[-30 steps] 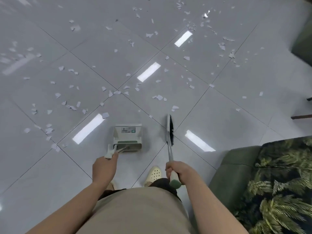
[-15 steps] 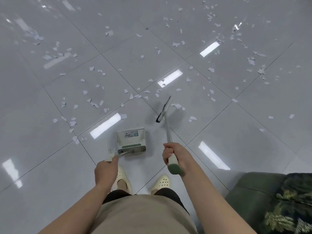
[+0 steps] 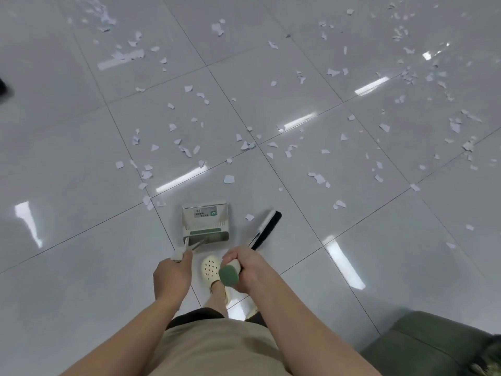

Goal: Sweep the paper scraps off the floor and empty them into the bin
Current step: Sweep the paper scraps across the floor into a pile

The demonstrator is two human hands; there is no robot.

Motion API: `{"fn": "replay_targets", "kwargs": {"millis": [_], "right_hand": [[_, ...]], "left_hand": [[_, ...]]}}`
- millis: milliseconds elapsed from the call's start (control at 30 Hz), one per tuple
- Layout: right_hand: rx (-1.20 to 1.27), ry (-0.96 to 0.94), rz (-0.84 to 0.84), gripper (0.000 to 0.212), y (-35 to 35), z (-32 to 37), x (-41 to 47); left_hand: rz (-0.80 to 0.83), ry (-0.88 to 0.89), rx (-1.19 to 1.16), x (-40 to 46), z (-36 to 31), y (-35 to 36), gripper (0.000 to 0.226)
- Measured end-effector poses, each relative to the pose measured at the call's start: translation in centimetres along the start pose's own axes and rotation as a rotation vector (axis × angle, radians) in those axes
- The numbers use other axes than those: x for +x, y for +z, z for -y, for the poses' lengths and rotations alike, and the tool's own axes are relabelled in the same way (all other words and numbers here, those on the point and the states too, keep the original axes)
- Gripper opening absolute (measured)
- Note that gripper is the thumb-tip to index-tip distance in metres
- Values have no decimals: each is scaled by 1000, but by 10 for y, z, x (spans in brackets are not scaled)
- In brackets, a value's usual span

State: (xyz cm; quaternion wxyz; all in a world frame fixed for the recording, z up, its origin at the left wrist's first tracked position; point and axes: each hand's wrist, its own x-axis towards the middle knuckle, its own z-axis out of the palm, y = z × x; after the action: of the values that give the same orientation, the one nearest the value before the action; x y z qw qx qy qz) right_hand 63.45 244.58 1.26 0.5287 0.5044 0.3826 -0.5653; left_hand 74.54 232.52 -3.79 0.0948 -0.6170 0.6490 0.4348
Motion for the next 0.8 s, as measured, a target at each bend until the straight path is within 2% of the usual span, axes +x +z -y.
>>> {"fn": "replay_targets", "kwargs": {"millis": [100,200,300,400,567,700,800], "right_hand": [[33,-50,116,26,51,31,28],[190,-59,269,25,89,76,53],[247,-105,297,29,96,113,63],[193,-164,320,30,90,130,56],[103,-256,242,26,89,134,30],[36,-363,18,18,75,132,6],[82,-410,-132,12,43,131,-9]], "left_hand": [[-2,-37,-13,28,9,-30,53],[14,-33,3,50,14,-50,52],[33,-16,23,58,9,-61,51],[51,-1,49,64,-2,-65,51],[123,77,93,74,-26,-51,47],[175,148,121,76,-58,-37,45],[238,184,115,70,-88,-18,44]]}}
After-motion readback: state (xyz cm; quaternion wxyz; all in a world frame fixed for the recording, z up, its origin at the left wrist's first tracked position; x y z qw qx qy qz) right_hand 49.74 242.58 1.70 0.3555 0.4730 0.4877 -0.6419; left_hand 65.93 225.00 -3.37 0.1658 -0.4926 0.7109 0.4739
